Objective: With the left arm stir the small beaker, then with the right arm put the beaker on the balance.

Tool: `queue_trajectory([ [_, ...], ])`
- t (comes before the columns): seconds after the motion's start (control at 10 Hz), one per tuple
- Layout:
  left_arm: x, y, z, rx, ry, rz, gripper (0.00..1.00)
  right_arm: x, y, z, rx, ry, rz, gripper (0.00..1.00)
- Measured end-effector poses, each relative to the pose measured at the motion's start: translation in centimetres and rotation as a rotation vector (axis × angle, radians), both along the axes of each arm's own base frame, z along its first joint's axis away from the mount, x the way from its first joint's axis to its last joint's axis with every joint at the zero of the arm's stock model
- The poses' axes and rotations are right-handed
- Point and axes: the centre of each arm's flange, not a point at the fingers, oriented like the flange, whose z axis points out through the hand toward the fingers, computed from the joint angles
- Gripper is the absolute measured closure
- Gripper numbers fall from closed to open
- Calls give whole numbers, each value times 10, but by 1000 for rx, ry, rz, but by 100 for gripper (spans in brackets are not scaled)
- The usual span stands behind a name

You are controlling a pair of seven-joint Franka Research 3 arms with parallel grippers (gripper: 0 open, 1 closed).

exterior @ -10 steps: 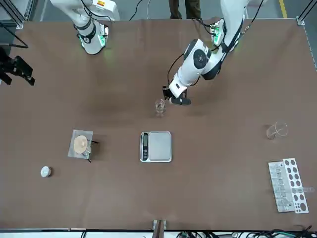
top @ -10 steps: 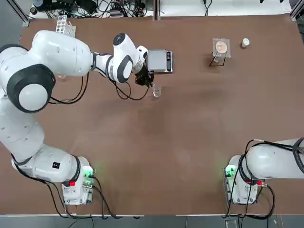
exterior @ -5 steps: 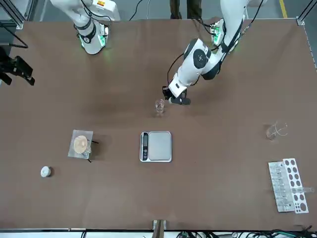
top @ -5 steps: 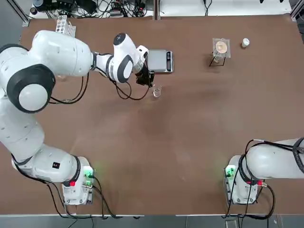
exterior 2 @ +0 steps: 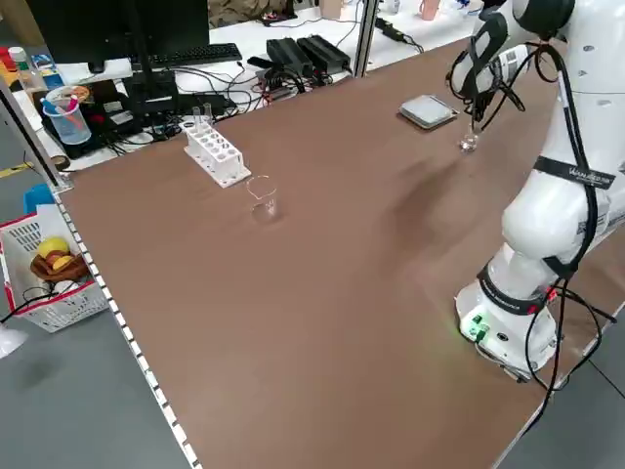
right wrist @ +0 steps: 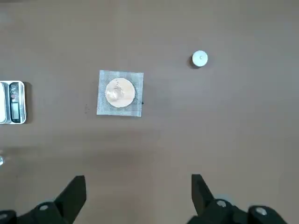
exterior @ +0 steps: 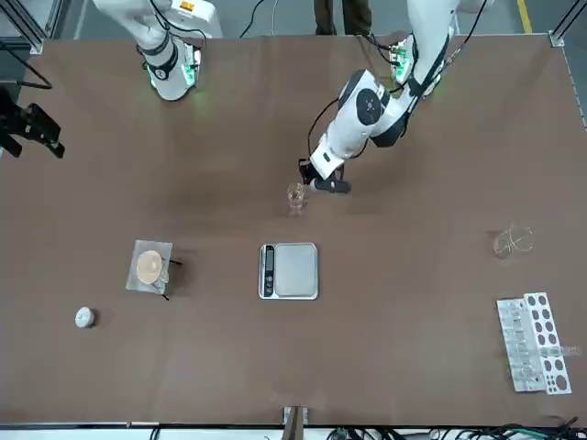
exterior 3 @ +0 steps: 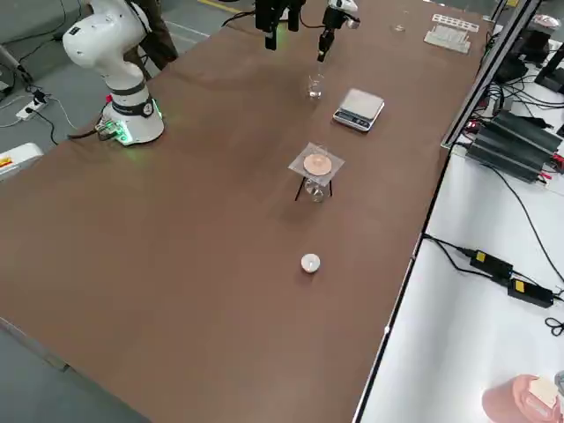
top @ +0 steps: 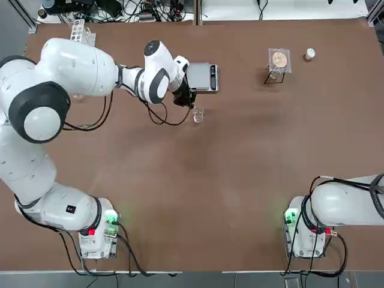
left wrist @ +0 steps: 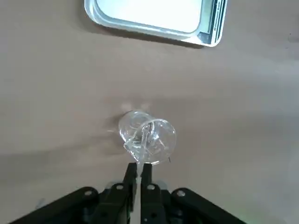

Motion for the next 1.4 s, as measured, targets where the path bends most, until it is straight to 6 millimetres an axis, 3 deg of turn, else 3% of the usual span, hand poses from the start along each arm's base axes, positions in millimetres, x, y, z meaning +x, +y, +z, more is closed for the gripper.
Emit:
queue_trajectory([
  [0.2, 1, -1, 2, 1, 12, 14, 93, 0, 0, 0, 0, 0, 0, 0],
  [0.5, -5, -22, 17, 23, 71, 42, 93, 0, 0, 0, 0, 0, 1, 0],
  [0.9, -10, -32, 23, 119, 27, 110, 93, 0, 2, 0, 0, 0, 5, 0],
  [1.4, -2, -51, 56, 161, 55, 154, 93, 0, 3, 0, 0, 0, 8, 0],
])
